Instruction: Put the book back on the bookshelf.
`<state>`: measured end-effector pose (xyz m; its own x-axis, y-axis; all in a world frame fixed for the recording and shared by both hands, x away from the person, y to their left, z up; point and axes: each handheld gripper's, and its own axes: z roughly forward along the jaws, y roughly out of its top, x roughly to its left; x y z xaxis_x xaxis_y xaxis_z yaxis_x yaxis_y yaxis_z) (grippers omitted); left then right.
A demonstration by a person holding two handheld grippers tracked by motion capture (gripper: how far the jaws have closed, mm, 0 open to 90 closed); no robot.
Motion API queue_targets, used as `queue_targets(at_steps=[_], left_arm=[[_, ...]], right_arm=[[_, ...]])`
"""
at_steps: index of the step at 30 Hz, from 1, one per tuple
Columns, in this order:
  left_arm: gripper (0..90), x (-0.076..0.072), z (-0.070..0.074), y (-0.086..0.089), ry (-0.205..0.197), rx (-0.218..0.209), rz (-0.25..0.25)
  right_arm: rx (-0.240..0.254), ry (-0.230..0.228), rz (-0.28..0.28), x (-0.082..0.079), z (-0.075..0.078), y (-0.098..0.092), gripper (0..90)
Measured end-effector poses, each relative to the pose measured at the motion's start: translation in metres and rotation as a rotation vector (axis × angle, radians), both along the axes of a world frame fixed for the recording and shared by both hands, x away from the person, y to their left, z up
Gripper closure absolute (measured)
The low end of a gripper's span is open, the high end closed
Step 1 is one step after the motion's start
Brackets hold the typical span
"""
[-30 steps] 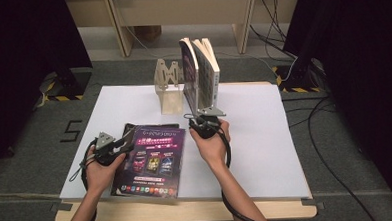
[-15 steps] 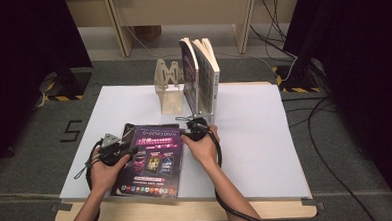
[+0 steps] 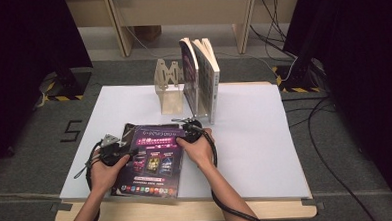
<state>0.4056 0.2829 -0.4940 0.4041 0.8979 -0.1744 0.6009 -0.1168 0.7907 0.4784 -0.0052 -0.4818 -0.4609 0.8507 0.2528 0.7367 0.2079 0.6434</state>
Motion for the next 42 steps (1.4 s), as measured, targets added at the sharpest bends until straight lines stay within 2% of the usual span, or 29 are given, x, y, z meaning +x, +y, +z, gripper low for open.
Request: queue_targets(at_steps=[9, 16, 20, 26, 30, 34, 42], left_arm=[[58.0, -0.001, -0.001, 0.000, 0.009, 0.013, 0.001], [59.5, -0.006, 0.001, -0.002, 0.025, 0.020, -0.008], [59.8, -0.006, 0.001, -0.001, 0.035, 0.007, -0.003], [59.7, -0.006, 0.000, -0.001, 0.036, 0.008, -0.002], [59.7, -0.006, 0.000, -0.001, 0.037, 0.007, -0.003], [59.7, -0.006, 0.000, -0.001, 0.039, 0.007, -0.004], [59.6, -0.006, 0.000, -0.003, 0.035, 0.021, 0.000]], right_arm=[[0.013, 0.013, 0.000, 0.001, -0.002, 0.002, 50.1], [0.010, 0.001, -0.003, 0.003, -0.003, 0.005, 48.3], [0.005, 0.001, 0.007, 0.007, -0.001, 0.005, 50.2], [0.017, -0.002, -0.023, 0.020, 0.000, 0.004, 50.1], [0.036, 0.019, -0.039, 0.026, 0.000, 0.004, 49.8], [0.042, 0.022, -0.036, 0.031, -0.002, 0.004, 49.7], [0.063, 0.044, -0.042, 0.034, -0.002, 0.003, 49.4]])
